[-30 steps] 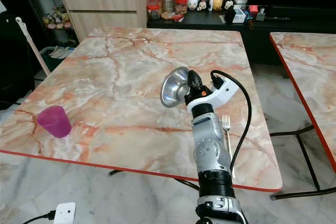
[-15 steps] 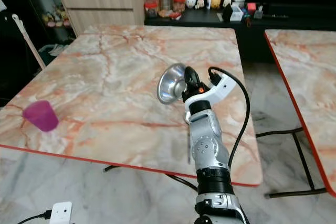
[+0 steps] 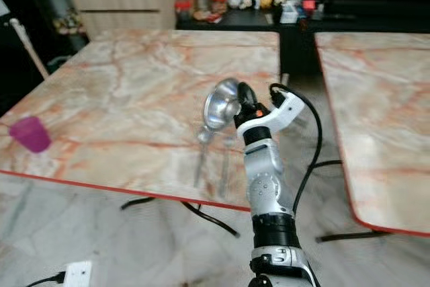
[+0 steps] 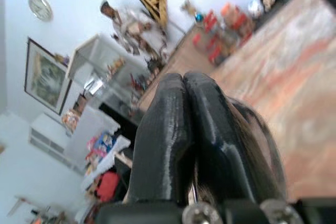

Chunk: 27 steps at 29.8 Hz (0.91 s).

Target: Setting the table

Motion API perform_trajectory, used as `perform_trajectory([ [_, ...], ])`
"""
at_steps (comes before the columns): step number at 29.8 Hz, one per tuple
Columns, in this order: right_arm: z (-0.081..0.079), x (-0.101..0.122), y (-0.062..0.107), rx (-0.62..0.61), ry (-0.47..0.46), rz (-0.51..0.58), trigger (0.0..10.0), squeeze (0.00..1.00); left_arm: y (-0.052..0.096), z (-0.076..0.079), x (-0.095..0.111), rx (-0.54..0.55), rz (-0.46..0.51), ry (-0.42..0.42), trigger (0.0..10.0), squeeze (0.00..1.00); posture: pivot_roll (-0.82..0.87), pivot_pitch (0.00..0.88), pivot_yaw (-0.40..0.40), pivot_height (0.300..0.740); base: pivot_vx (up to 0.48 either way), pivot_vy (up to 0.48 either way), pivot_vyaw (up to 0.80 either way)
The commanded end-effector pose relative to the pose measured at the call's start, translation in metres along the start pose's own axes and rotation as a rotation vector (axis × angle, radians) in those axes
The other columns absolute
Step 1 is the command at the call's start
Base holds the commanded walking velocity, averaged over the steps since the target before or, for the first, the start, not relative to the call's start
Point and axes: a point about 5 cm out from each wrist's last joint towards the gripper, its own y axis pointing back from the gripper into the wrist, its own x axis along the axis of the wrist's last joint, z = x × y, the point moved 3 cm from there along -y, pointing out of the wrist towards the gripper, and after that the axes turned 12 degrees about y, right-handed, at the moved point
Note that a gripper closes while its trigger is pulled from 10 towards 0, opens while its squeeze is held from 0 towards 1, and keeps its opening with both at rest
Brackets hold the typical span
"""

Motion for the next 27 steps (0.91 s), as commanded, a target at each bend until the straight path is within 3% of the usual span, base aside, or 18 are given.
perform_trajectory([
  [1, -0.025, -0.003, -0.010, 0.053, -0.032, 0.002, 10.0, 0.00, 0.000, -0.014, 0.000, 0.029, -0.007, -0.024, 10.0, 0.00, 0.05, 0.000, 0.057, 0.740, 0.000, -0.398, 0.00],
  [15, -0.017, 0.005, -0.012, 0.030, 0.007, 0.030, 10.0, 0.00, 0.000, -0.014, 0.001, 0.027, -0.006, -0.023, 10.0, 0.00, 0.04, 0.000, 0.057, 0.740, 0.000, -0.396, 0.00],
  [18, -0.006, 0.014, -0.013, -0.002, 0.113, 0.028, 10.0, 0.00, 0.000, -0.006, 0.002, 0.013, 0.000, 0.020, 10.0, 0.00, 0.03, 0.000, 0.027, 0.740, 0.000, -0.364, 0.00],
  [27, -0.004, 0.019, -0.018, 0.006, 0.165, 0.008, 10.0, 0.00, 0.000, 0.011, -0.001, -0.012, 0.001, 0.065, 10.0, 0.00, 0.02, 0.005, -0.015, 0.740, 0.000, -0.344, 0.00],
])
